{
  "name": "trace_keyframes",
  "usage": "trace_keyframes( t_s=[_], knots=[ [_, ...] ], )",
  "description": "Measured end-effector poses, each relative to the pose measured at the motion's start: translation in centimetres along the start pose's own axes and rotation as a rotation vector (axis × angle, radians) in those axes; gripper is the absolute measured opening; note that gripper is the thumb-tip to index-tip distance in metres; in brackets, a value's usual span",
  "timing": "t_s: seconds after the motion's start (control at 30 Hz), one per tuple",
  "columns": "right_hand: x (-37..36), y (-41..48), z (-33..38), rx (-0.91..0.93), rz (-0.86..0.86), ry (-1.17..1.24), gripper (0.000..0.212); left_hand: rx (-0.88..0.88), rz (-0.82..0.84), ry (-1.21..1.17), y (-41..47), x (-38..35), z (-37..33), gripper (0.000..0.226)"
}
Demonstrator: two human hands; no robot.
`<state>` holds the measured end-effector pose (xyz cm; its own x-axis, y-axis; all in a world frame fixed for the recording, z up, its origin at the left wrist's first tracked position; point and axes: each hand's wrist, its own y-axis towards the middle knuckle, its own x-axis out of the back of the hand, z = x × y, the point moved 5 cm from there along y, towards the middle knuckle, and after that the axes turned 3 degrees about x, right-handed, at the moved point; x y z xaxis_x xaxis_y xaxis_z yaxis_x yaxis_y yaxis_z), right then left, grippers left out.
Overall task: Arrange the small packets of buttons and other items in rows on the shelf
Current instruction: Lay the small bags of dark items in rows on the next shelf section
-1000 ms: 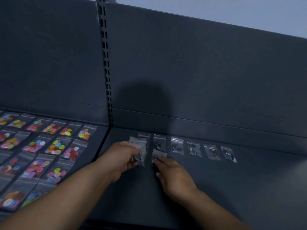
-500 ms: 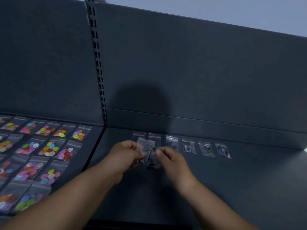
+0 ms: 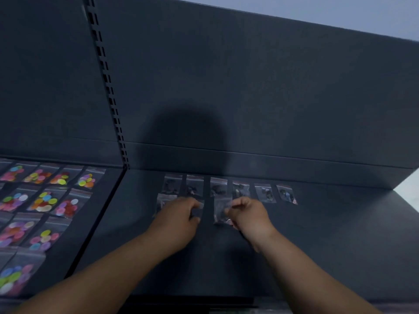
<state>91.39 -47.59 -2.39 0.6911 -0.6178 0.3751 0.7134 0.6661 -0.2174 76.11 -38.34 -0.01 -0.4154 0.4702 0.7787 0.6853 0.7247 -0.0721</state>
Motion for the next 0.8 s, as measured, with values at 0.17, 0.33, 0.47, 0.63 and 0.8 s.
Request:
trace_keyframes(
  t_s=[0.17, 0.33, 0.47, 0.63, 0.8],
  knots=[
    [1.1, -1.4, 0.8, 0.363, -0.059, -0.791, 0.024, -0.232, 0.027, 0.314, -0.3, -1.7, -0.5, 0.026],
    [-0.7, -2.2, -0.7, 0.653, 0.256, -0.864, 0.044, -0.214, 0.103, 0.491, -0.6, -3.1, -0.2, 0.042],
    [-1.4, -2.1, -2.2, 0.661, 0.363, -0.994, 0.077, -0.184, 0.142, 0.540, -0.7, -3.5, -0.1, 0.047],
    [-1.4, -1.9, -2.4, 0.652, 0.386, -1.096, 0.063, -0.124, 0.170, 0.552, -0.7, -4.1, 0.2, 0.052],
    [-1.6, -1.6, -2.3, 0.697, 0.404, -1.109, 0.090, -0.084, 0.147, 0.522, -0.4, -3.9, -0.1, 0.053]
  ],
)
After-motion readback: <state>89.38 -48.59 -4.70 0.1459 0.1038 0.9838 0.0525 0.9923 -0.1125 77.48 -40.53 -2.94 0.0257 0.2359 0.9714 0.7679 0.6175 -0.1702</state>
